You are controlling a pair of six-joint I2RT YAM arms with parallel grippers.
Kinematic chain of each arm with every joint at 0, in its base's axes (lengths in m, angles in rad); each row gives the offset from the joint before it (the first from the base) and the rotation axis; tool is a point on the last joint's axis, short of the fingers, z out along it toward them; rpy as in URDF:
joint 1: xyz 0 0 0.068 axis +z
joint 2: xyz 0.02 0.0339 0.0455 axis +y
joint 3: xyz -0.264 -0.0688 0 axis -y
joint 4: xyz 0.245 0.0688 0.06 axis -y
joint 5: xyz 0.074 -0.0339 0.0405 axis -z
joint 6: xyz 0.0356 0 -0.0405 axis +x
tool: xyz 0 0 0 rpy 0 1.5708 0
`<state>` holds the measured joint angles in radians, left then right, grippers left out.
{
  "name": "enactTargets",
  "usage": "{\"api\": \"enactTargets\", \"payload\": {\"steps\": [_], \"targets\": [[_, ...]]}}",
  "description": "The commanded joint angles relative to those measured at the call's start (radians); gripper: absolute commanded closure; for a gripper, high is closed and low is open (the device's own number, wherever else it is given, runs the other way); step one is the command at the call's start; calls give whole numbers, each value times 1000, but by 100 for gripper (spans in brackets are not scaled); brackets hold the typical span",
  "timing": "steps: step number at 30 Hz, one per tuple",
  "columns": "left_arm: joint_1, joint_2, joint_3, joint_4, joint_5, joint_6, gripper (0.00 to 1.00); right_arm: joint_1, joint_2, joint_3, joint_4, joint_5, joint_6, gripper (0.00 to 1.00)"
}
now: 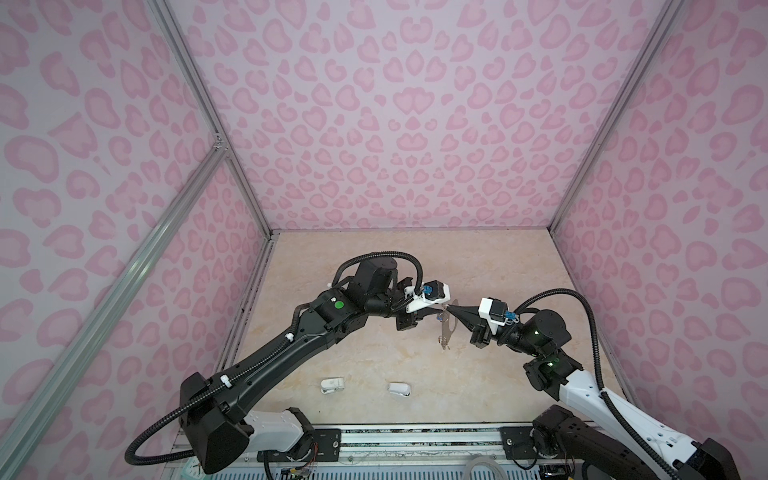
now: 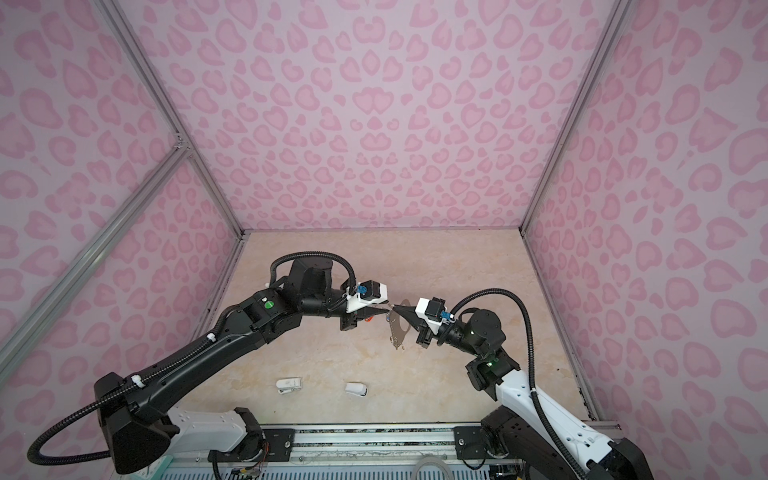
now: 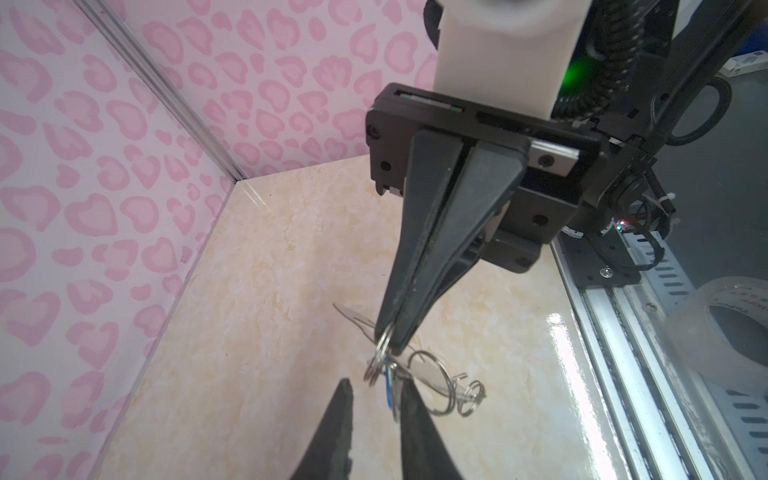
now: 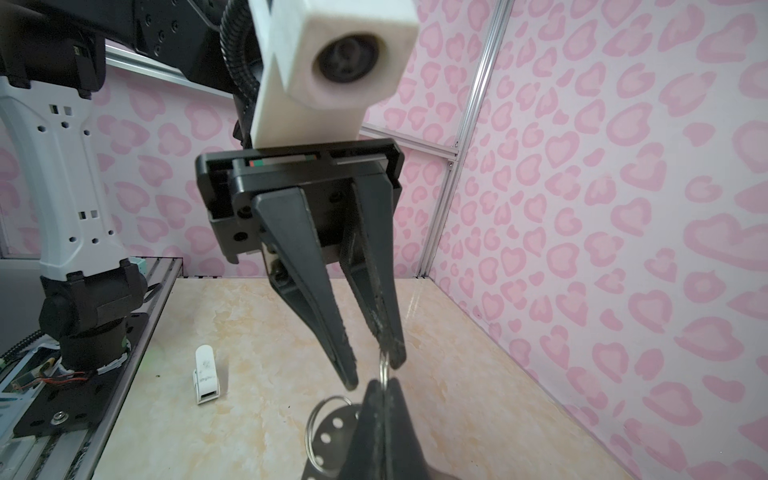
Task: Put the keys on the keyring
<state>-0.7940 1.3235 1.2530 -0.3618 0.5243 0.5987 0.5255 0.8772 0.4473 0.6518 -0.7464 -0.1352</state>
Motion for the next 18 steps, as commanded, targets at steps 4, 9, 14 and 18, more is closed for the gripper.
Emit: {"api": "enactTargets", "payload": {"steps": [4,9,14,18], "targets": [[-2,15,20,1,41,15,81,1,17,10,29,-28,3,100],[-2,20,22,-8,47,24,97,1,19,9,31,-19,3,100],[-16,21,49,-42,-38,46,97,-2,-17,12,-77,84,-72,67],[-50,49,129,-138,-173,74,97,-1,-60,10,-157,161,-164,61]]}}
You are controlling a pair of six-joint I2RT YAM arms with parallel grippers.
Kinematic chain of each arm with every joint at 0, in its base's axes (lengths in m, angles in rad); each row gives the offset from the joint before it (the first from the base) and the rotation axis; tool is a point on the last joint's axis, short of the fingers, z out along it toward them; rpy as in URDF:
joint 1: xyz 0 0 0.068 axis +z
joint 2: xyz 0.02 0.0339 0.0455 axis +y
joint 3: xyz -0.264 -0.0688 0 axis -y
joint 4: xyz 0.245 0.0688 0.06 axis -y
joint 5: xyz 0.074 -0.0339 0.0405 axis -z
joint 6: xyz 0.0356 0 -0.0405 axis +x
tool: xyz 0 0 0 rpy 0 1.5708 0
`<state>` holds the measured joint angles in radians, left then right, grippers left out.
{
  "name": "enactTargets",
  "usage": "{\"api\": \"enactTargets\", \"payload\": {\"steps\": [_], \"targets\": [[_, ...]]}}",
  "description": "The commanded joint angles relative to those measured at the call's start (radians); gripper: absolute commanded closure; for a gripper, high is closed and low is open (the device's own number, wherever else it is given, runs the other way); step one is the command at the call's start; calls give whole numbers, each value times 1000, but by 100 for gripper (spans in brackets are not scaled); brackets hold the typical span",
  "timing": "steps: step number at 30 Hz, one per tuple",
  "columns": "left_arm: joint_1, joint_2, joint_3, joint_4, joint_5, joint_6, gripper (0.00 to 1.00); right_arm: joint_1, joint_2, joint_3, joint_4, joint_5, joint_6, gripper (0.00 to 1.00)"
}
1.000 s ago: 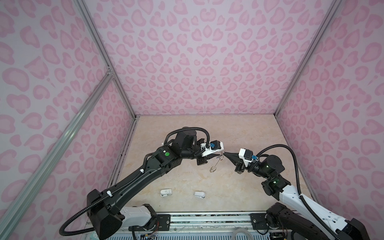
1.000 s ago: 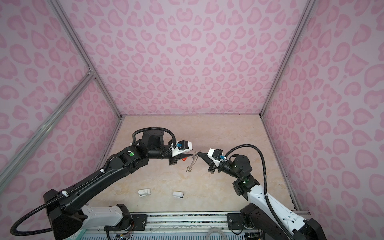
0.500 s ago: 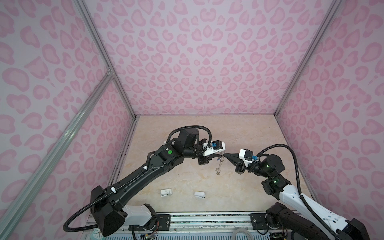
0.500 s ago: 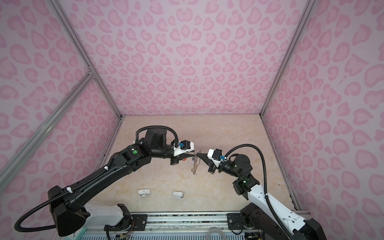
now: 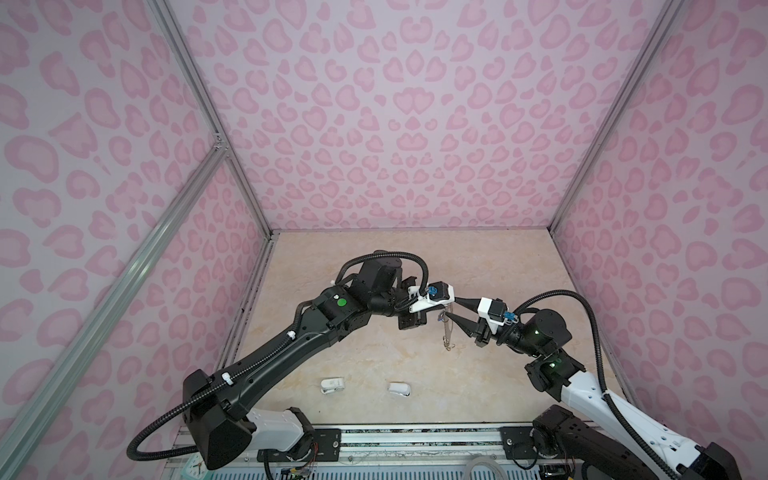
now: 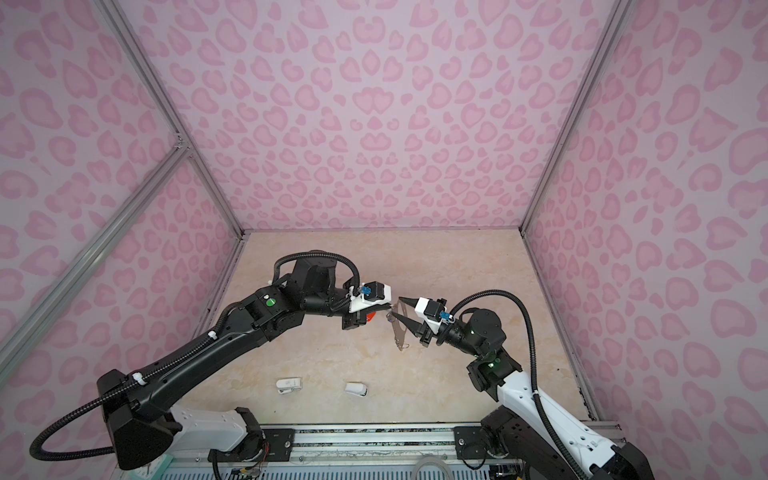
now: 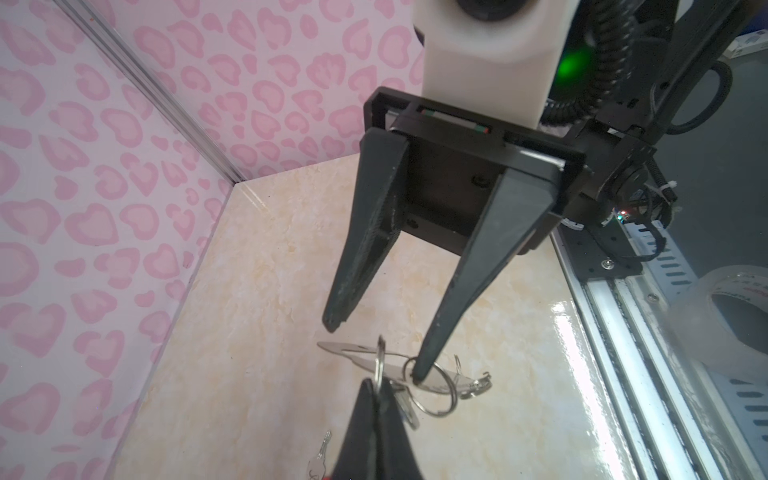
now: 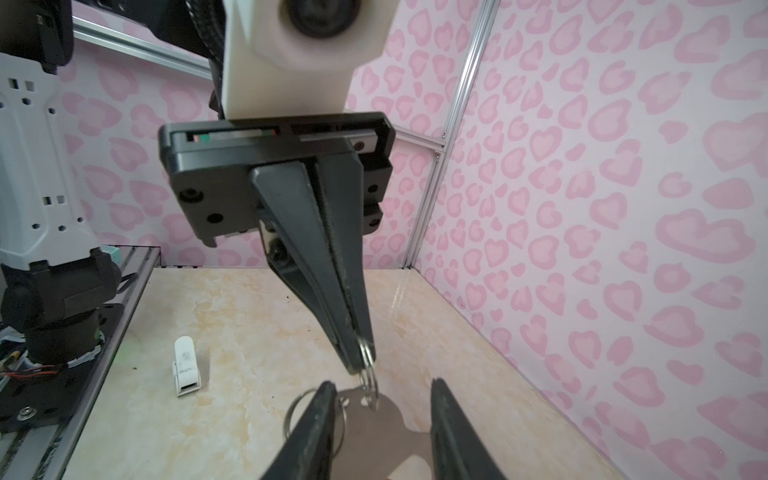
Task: Put the keys on the keyring
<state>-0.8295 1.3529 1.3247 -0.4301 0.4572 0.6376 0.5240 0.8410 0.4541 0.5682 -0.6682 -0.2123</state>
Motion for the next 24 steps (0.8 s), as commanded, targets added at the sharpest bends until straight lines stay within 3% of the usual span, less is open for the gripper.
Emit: {"api": "enactTargets", "payload": {"steps": [1,9,24], "targets": [[-22,32,77,-98,-132,39,97,0,-32,3,-85,94,-97,61],[-80,109,208,-250,-272,88,97,2,-51,3,-73,108,-100,69],[-125,158,294,-324,-310,121,97,11,-22,-2,-11,63,-61,77]]}}
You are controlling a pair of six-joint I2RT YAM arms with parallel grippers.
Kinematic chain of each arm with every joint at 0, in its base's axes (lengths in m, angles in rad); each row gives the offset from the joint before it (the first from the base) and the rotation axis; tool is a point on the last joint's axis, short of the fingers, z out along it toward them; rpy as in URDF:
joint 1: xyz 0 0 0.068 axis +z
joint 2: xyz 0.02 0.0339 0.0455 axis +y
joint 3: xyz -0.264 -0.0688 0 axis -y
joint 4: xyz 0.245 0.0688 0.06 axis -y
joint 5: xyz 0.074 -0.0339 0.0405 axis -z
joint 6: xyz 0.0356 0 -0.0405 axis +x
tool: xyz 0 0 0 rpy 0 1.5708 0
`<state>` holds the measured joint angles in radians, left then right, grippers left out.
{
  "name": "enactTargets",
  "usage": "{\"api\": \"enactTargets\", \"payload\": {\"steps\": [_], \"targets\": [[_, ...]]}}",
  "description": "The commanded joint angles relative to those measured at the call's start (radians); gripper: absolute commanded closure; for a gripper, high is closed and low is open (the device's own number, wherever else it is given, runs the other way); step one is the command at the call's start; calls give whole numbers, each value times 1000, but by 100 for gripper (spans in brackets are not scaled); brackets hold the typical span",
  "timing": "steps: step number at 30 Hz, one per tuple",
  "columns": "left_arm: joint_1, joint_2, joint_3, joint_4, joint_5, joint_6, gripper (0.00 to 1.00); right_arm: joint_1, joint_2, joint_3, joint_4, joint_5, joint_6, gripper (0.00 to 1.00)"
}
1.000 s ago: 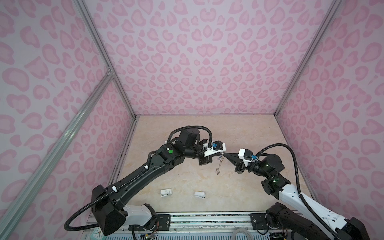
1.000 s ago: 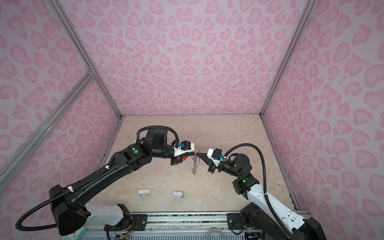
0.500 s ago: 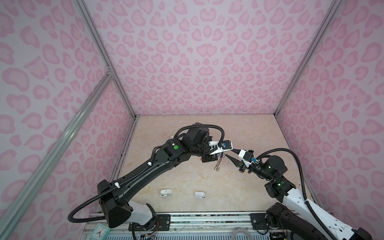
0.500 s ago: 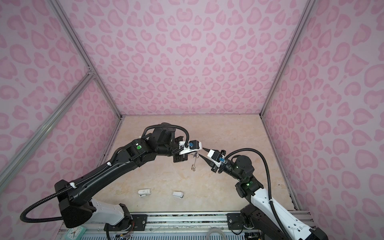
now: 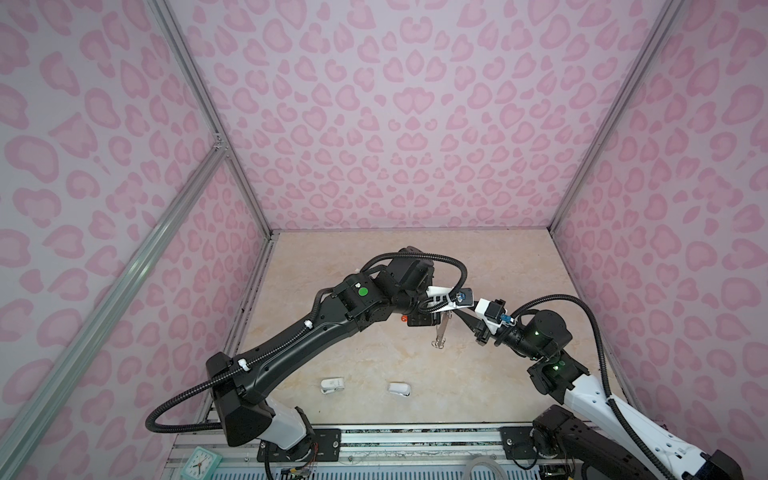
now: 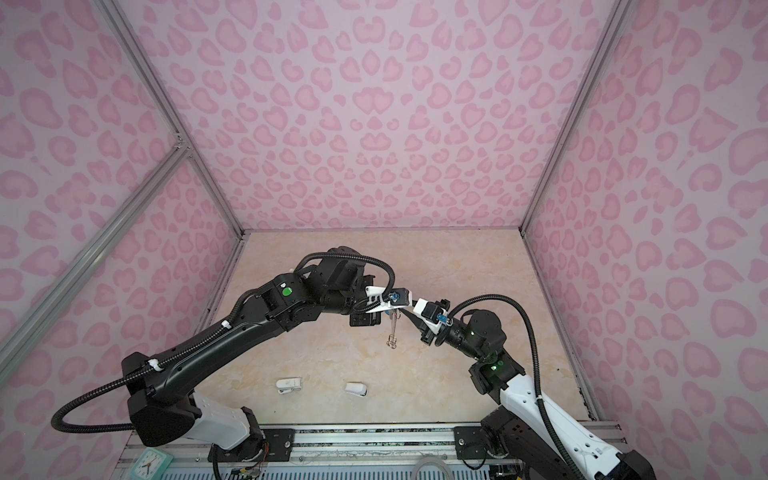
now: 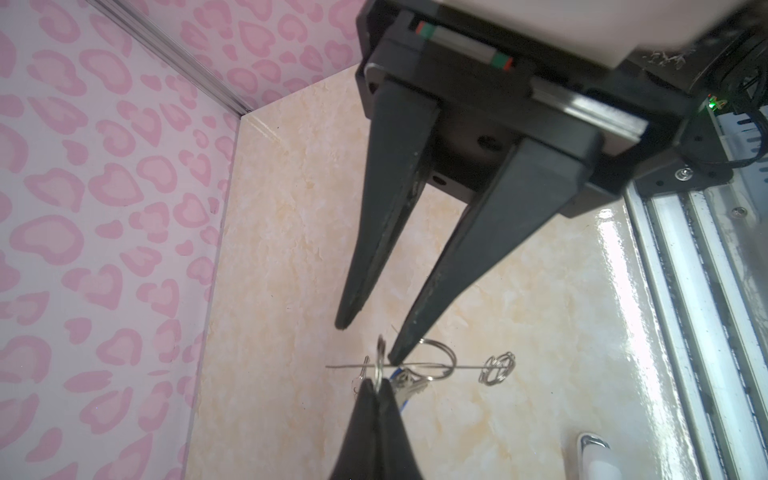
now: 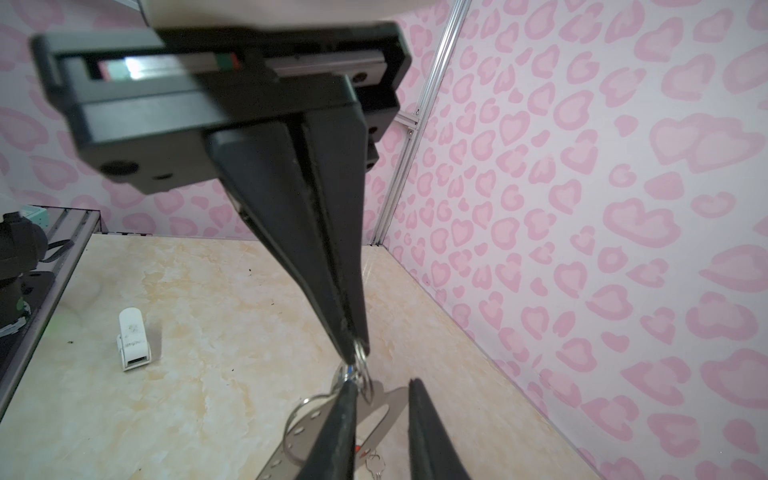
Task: Put the keys on the keyring
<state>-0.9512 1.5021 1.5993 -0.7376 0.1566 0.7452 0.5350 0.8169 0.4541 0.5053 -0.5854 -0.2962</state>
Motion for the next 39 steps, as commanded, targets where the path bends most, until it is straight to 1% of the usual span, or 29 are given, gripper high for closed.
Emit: {"api": "enactTargets", "payload": {"steps": [1,5,9,12,22,23,25,26,27,31,34,37,38,39], "targets": [[-4,11,22,-18,-9,15,97,0,4,-4,61,-18,27,77],[-8,15,24,-18,-14,20,97,0,8,-5,65,-22,32,79],[-12,10,25,-16,-1,26,97,1,11,-5,56,-21,28,86],[-11,1,17,-11,11,39,97,2,13,-6,45,-21,23,87],[-11,-29,-26,28,40,80,97,0,14,-9,36,-56,27,99],[-12,-30,-32,39,29,75,94,0,12,-9,36,-56,27,100],[-8,-36,-48,63,1,57,78,1,8,-8,38,-56,29,100],[-1,-41,-59,77,-9,47,71,0,6,-9,40,-56,31,100],[8,-50,-73,92,-11,33,69,-2,5,-10,45,-56,33,100],[51,-100,-158,185,25,-39,65,-2,2,-11,67,-57,52,100],[55,-131,-224,254,36,-78,65,-1,6,-9,74,-60,52,100],[55,-133,-248,287,51,-123,65,-1,10,-3,77,-62,51,100],[57,-137,-287,309,62,-140,61,-1,11,-2,79,-64,51,100],[60,-142,-311,334,78,-156,60,-1,14,1,82,-66,51,100]]}}
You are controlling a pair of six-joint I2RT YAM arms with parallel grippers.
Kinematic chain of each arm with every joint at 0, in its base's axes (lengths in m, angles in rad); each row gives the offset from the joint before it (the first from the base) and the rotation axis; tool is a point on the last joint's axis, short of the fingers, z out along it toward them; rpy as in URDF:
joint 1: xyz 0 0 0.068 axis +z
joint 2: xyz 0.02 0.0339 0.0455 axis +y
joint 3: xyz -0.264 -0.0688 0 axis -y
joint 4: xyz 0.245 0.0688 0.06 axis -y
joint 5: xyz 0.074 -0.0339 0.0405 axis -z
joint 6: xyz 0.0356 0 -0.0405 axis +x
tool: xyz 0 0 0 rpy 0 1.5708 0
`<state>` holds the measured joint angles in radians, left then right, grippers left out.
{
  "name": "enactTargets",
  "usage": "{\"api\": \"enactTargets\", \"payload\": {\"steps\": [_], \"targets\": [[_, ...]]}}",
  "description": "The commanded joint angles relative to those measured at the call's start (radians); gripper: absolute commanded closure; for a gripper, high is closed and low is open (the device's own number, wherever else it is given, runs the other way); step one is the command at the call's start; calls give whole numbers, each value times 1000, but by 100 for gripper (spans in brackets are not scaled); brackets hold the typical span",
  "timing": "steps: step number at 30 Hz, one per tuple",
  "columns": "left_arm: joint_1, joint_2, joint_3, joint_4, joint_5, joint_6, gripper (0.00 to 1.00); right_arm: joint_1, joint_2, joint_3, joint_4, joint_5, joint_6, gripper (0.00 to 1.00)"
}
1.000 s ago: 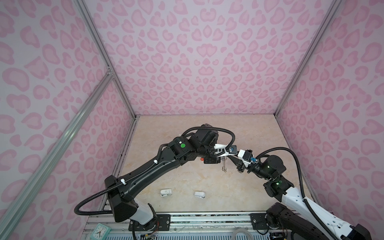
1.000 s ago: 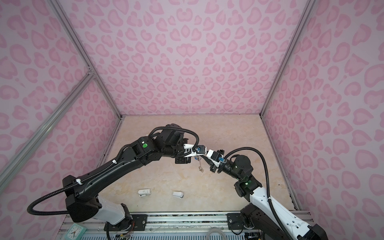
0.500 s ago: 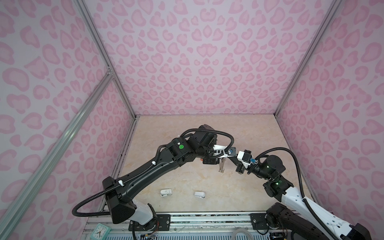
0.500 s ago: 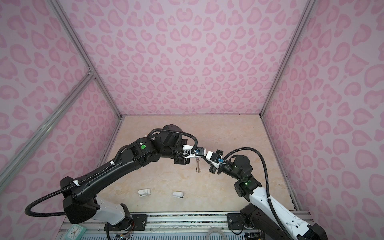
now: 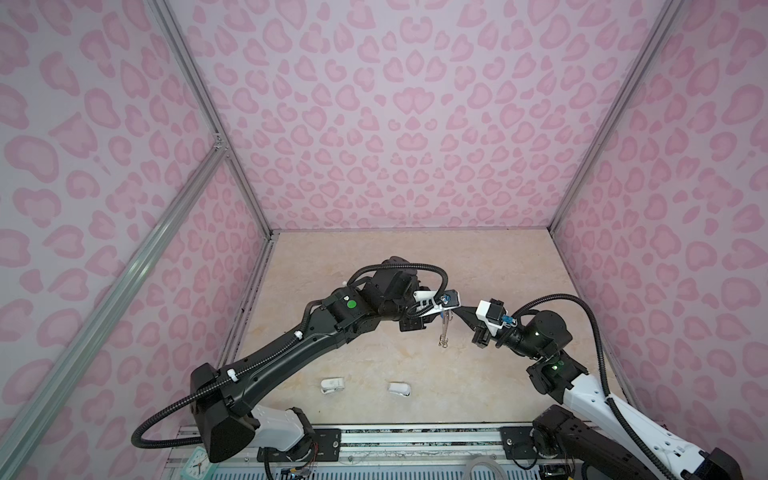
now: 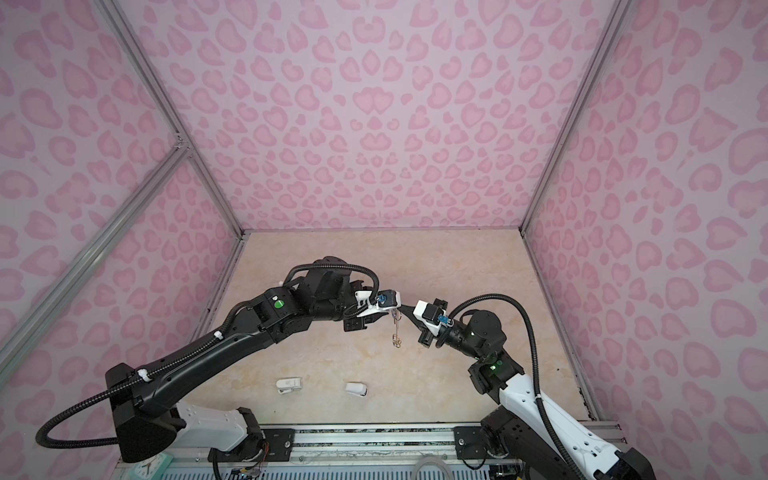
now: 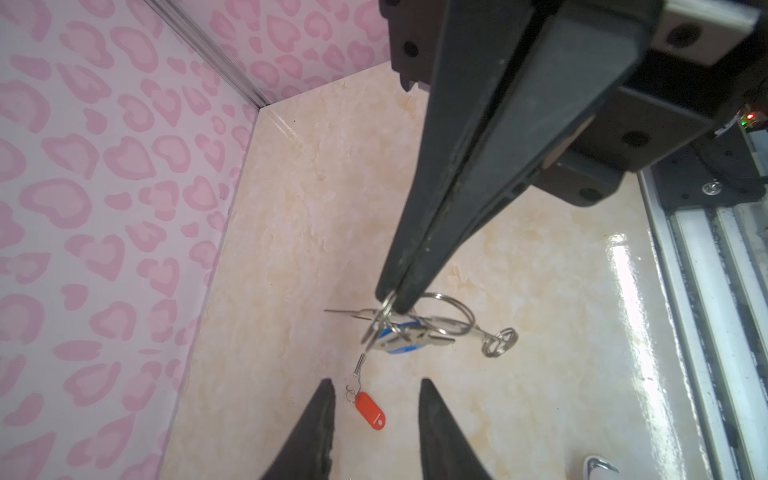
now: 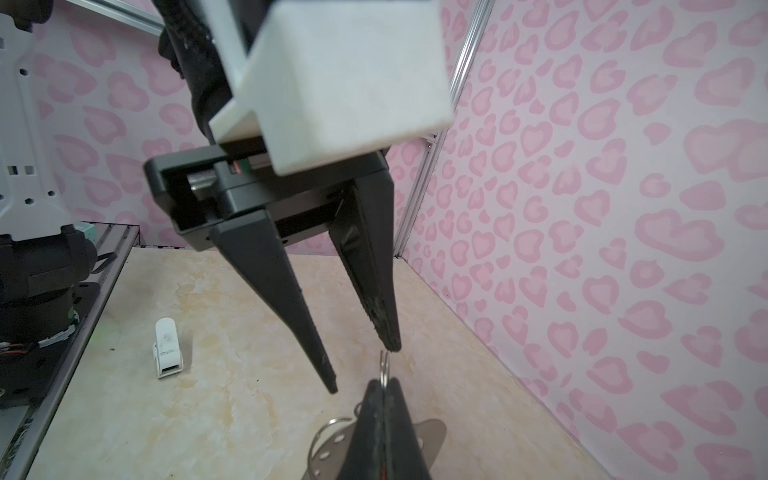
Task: Put the keys on the keyring
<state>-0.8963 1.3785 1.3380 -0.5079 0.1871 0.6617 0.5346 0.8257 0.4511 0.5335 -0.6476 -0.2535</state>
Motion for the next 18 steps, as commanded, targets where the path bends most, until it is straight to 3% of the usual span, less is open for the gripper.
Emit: {"api": "enactTargets", "payload": {"steps": [1,12,18], "targets": [[8,-26,-68,128,67,-85,60,-1,7,4,56,-6,9,100],[95,-47,-213,324,284,-238,59,-3,6,10,83,-44,33,100],[107,-28,-223,369,354,-264,59,-4,10,8,89,-64,51,100]]}}
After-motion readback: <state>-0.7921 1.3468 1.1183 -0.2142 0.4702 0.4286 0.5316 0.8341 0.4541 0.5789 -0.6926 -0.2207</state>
